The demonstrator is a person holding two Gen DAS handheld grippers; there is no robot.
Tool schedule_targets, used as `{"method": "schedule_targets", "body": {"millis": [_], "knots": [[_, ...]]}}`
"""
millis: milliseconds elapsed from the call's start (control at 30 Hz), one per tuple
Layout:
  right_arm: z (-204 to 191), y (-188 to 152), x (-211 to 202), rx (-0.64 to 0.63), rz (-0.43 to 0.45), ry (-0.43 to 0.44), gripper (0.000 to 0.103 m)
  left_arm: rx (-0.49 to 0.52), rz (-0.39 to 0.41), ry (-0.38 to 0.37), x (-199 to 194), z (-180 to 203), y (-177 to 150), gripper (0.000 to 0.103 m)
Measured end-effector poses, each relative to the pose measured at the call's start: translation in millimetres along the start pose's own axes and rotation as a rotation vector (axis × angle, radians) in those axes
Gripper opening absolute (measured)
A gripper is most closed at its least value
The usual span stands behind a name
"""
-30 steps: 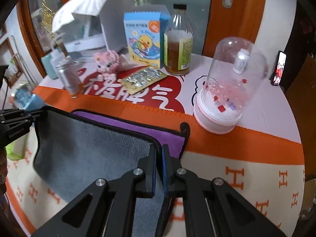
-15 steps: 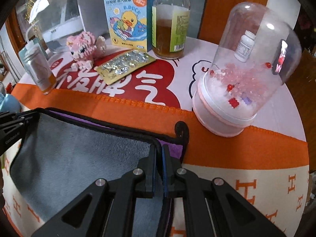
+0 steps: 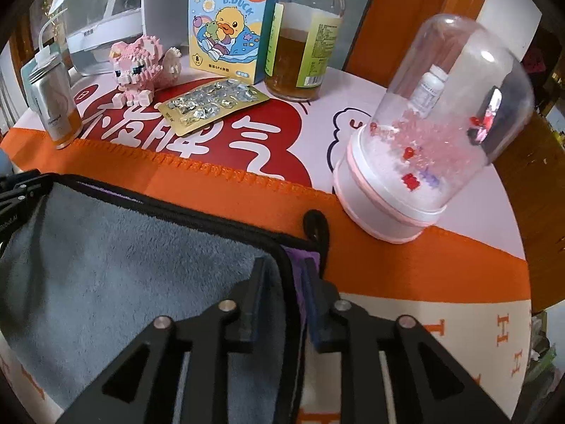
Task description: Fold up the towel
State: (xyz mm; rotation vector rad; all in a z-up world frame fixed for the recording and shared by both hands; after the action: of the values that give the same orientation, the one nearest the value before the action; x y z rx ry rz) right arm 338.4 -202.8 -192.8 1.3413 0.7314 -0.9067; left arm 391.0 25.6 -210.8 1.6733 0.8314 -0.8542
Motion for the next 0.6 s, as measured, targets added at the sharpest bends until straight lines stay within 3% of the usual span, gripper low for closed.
{"method": "schedule_targets", "body": {"millis": [67,167,300,433,600], "knots": [[1,-3,-8,0.017,0.007,0.021,0.031,-0.031,0.004,-0.018,-8,-4,-1,0.059],[2,-8,-21,0.039,0.006,0.027,0.033,-0.076,0.027,-0.045,-26,-11,-7,0.076],[1,-21,-44,0.058,-0.005,0.037,0.033,-0.085,0.057,-0.087,-62,-14,-20,0.085],[1,-41,-78,0.088,-0.002,0.076,0.039,-0.117,0.083,-0.138,-100,-16,-39,0.102],[4,-68,-123,0.146,-0.004,0.138,0.044,-0.121,0.104,-0.171,-145,-17,-68,0.102]]}}
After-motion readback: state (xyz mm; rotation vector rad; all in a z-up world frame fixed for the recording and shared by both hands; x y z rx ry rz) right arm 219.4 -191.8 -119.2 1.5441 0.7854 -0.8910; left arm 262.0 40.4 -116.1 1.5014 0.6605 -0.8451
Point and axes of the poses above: each gripper's, at about its wrist camera, not at the fingertips, and x roughly the way its jaws point, z to its right, y to its top, the point moved 3 cm from there along x, roughly the way its jaws point, and after that the axes turned 9 degrees about x, right-handed, at the moved point
